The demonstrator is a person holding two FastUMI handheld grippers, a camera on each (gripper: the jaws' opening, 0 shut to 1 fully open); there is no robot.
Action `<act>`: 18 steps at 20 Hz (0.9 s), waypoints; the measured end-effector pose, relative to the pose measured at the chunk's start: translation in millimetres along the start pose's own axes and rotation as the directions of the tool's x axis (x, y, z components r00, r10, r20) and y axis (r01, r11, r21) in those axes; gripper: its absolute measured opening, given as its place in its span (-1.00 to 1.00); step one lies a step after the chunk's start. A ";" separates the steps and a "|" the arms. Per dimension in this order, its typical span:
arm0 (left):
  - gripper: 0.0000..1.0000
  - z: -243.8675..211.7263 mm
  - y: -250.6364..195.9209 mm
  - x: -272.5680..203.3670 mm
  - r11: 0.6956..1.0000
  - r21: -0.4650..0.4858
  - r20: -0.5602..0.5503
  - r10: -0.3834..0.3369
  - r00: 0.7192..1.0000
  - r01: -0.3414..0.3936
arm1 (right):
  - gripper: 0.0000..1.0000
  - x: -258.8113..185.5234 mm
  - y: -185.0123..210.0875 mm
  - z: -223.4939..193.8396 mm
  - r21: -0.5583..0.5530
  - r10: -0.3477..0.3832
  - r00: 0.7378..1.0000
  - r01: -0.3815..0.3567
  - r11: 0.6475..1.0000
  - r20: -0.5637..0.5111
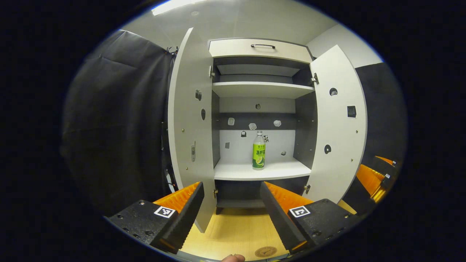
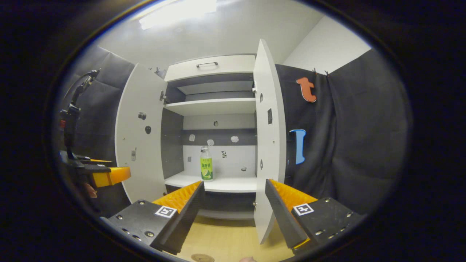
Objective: Grasp the bottle in the cabinet with the left hand and place it on the coaster, then close the right door with the right hand and the left door with the left hand.
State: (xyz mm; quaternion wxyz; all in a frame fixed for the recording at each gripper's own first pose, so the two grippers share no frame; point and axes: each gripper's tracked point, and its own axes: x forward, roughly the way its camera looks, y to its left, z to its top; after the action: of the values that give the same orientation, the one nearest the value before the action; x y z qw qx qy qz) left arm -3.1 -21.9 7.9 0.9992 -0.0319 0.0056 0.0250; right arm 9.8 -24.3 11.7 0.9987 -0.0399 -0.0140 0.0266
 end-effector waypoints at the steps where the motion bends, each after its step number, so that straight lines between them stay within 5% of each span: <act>1: 0.95 -3.0 1.9 4.2 1.000 -0.005 -0.010 -0.001 1.000 0.001 | 1.00 2.1 1.2 -2.6 0.007 0.002 1.000 -0.002 1.000 -0.007; 18: 0.96 -30.8 -15.5 115.1 0.991 0.017 -0.051 -0.129 0.990 0.130 | 1.00 34.1 6.1 -2.6 -0.014 -0.101 0.995 0.101 0.995 -0.001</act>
State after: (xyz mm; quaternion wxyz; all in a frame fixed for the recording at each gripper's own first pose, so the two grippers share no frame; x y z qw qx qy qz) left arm 112.4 -33.6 -23.3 0.9985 -0.0226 0.0288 -0.0410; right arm 43.6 -16.6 9.4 0.9985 -0.0460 -0.0152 -0.0243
